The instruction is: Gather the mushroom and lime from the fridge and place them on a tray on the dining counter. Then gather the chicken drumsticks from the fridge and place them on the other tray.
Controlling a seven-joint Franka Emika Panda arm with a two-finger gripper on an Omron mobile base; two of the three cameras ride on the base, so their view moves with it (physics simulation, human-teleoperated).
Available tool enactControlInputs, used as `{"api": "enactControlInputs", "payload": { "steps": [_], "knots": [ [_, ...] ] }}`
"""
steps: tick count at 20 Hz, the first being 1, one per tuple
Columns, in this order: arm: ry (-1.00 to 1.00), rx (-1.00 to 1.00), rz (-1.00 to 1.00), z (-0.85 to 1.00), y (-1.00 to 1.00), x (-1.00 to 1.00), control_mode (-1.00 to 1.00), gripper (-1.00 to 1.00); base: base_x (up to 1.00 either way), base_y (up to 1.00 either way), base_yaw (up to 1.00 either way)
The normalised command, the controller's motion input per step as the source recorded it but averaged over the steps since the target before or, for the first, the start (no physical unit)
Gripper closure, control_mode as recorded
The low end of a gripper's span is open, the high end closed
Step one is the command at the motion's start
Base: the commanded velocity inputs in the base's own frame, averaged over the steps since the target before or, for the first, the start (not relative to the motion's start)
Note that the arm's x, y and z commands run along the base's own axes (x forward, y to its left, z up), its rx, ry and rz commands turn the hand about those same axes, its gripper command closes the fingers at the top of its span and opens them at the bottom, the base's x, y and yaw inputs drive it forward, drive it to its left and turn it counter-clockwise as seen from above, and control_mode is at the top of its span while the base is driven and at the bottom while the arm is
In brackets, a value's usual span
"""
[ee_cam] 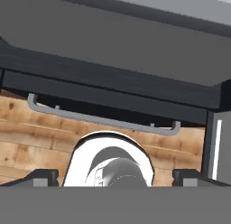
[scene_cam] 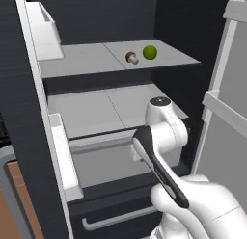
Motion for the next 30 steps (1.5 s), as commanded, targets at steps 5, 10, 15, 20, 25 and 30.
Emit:
{"api": "enactControlInputs", "payload": {
  "steps": [5,10,15,20,25,30],
  "knots": [
    [0.00,0.01,0.08,0.26,-0.01,0.77,-1.00,-1.00,0.18,-0.02,0.04],
    [-0.05,-0.02,0.05,0.83,-0.01,0.86,-1.00,-1.00,0.00,0.00,0.00],
    [-0.05,-0.08,0.00,0.94,0.00,0.69,-1.00,-1.00,0.00,0.00,0.00],
    [-0.08,-0.10,-0.09,0.85,0.00,0.29,-1.00,-1.00,0.00,0.00,0.00],
    [-0.16,-0.10,-0.18,0.66,0.00,0.07,-1.00,-1.00,0.00,0.00,0.00],
    [-0.32,-0.08,-0.10,0.49,-0.23,0.00,-1.00,-1.00,0.00,0.00,0.00]
  ]
}}
